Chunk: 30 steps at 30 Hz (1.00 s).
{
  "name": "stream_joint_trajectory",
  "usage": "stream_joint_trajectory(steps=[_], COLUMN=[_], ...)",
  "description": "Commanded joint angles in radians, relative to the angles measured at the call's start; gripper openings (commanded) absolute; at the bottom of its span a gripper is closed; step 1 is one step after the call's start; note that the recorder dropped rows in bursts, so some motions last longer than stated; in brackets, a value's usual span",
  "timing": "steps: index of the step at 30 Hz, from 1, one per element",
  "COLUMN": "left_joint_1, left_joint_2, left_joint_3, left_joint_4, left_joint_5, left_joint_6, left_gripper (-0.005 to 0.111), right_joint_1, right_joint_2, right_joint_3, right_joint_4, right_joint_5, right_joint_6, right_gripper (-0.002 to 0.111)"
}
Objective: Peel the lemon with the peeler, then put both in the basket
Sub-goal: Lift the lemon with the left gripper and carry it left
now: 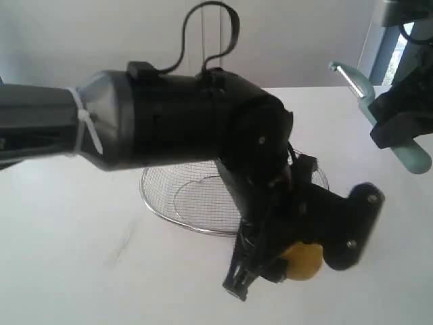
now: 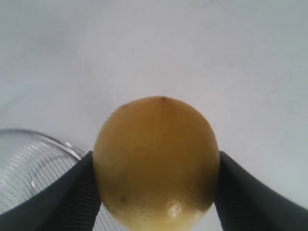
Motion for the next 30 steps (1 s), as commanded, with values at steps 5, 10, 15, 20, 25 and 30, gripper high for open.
stream_joint_trajectory(steps=[5,10,15,20,25,30], left_joint_1=[0.265,0.547,0.711,0.760,0.760,0.760], left_joint_2=[-0.124,-0.229,-0.339,-0.418,-0.453,-0.457], left_joint_3=[0.014,0.134,0.274,0.355,0.380,0.380], left_joint_4=[-0.234,-0.685,-0.949,-1.005,-1.017,-1.016], left_joint_5=[0.216,0.228,0.244,0.233,0.206,0.267], left_joint_6=[-0.073,0.194,0.397,0.462,0.453,0.411], left_gripper=[0.000,0.000,0.000,0.000,0.000,0.000], right_joint_1=[-0.006,-0.006,-0.006,-0.006,-0.006,-0.006], right_joint_2=[-0.008,-0.008,-0.006,-0.006,-0.006,-0.006], right_joint_3=[-0.009,0.016,0.049,0.049,0.049,0.049], right_joint_4=[-0.026,-0.022,-0.005,0.056,0.129,0.162], right_joint_5=[-0.031,-0.047,-0.112,-0.218,-0.291,-0.362], right_joint_6=[0.013,0.013,0.013,0.013,0.013,0.013], right_gripper=[0.000,0.000,0.000,0.000,0.000,0.000])
